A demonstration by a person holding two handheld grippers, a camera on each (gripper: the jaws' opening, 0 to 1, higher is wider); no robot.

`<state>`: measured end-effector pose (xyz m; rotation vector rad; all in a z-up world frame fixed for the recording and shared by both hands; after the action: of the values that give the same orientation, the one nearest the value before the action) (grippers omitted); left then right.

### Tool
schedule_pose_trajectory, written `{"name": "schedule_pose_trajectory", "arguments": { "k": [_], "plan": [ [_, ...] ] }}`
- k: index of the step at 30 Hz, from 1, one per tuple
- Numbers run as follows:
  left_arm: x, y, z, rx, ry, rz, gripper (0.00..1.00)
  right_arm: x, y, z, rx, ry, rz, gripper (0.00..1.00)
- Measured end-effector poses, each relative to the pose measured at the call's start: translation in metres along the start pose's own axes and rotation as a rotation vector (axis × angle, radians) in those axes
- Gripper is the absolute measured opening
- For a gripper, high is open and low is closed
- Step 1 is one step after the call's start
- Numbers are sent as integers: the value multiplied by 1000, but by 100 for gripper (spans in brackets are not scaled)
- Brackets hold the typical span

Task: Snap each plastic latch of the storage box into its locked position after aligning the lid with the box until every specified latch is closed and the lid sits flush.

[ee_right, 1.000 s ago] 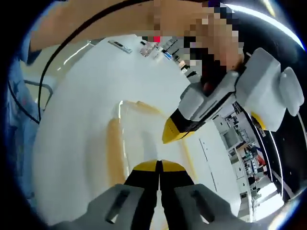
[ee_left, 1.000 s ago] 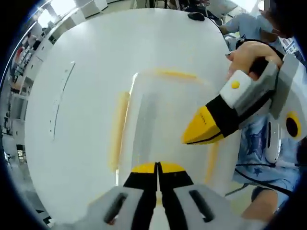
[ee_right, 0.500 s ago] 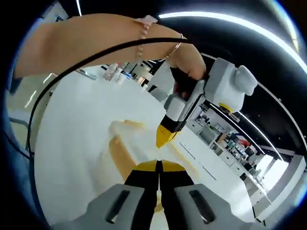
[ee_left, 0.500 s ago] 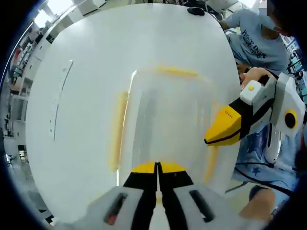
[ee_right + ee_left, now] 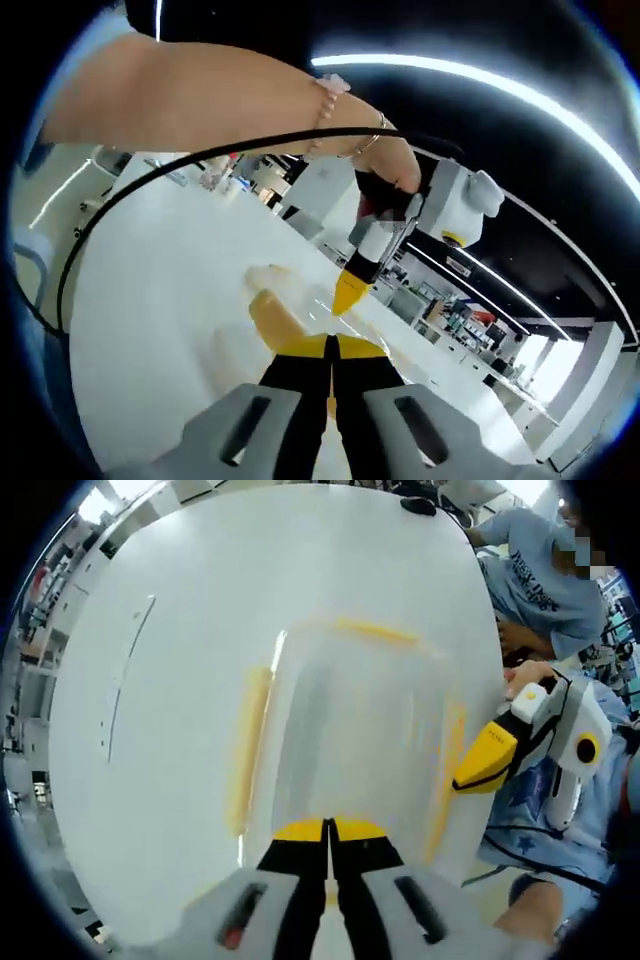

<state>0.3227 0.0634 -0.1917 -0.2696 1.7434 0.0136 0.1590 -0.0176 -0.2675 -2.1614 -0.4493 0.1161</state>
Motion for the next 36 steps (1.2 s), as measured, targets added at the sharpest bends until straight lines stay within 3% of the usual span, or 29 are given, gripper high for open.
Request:
{"name": "schedule_pose_trajectory", "arguments": {
  "k": [4, 18, 26, 32, 36],
  "plan": [
    [0, 0, 0, -2, -7, -7, 1, -4, 3, 5, 29, 15, -8, 0],
    [0, 2, 0, 2, -21, -37, 1, -6, 5, 7, -35, 30, 54, 0],
    [2, -5, -2, 4, -40, 11, 1, -12, 10, 2, -57, 59, 95, 0],
    [4, -10, -7, 34, -68, 63, 1, -12, 6, 1, -120, 106, 134, 0],
    [3, -7, -5, 20, -54, 35, 1, -12, 3, -2, -137, 109, 155, 0]
  ]
}}
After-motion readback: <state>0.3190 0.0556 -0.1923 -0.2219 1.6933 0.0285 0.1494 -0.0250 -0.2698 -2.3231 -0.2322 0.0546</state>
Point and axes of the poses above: the point that each gripper's makers call its tool centre point, and the gripper's own axes: x roughly forward along the fingers, z roughly to its left, y roughly out of its underside, the point moved 10 cm from there along -x, roughly backward along the fingers, and after that the axes turned 11 degrees about y, right-handed, at the moved point
